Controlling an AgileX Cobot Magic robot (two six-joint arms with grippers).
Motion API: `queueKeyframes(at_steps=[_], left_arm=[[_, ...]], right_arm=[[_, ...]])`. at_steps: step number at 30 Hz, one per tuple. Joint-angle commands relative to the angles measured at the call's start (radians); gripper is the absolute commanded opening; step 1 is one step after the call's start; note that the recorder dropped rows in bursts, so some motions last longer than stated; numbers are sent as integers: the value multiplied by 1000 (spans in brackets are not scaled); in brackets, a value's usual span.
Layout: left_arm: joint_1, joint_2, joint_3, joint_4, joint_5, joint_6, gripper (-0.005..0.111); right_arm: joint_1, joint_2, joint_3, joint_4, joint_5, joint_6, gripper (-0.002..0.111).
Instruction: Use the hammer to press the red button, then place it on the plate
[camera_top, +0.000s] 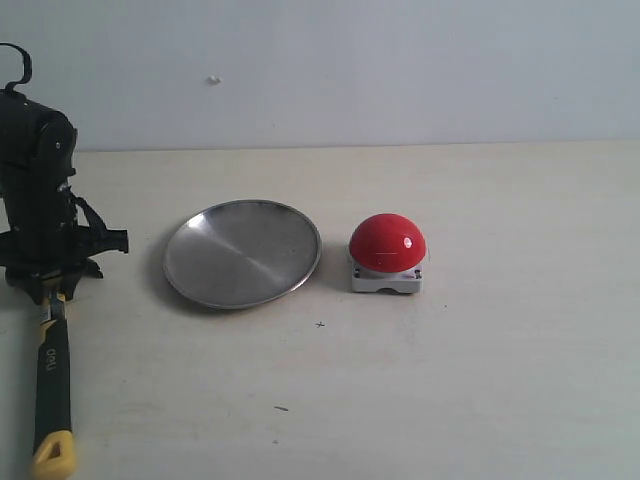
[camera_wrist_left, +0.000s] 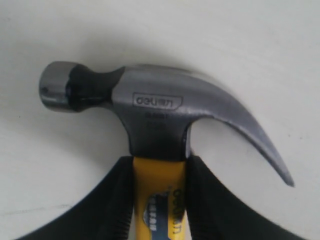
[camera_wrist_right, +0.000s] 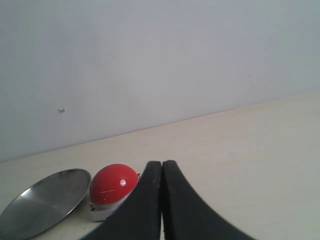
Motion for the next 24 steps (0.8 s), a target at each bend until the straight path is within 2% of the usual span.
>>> queueKeyframes(at_steps=[1,11,13,16,24], left_arm=[[5,40,18,12,17,51,21],[5,43,18,16,10,102,21],[5,43,18,16,8,104,16],[7,43,18,16,12,109,0],[14,28,18,-13,24,182,0]], right_arm=[[-3,-6,-1,-7,-5,-9,0],[-3,-6,-1,-7,-5,-9,0],[-3,-6,-1,-7,-5,-9,0],[-3,-6,-1,-7,-5,-9,0],[-3,-6,-1,-7,-5,-9,0]])
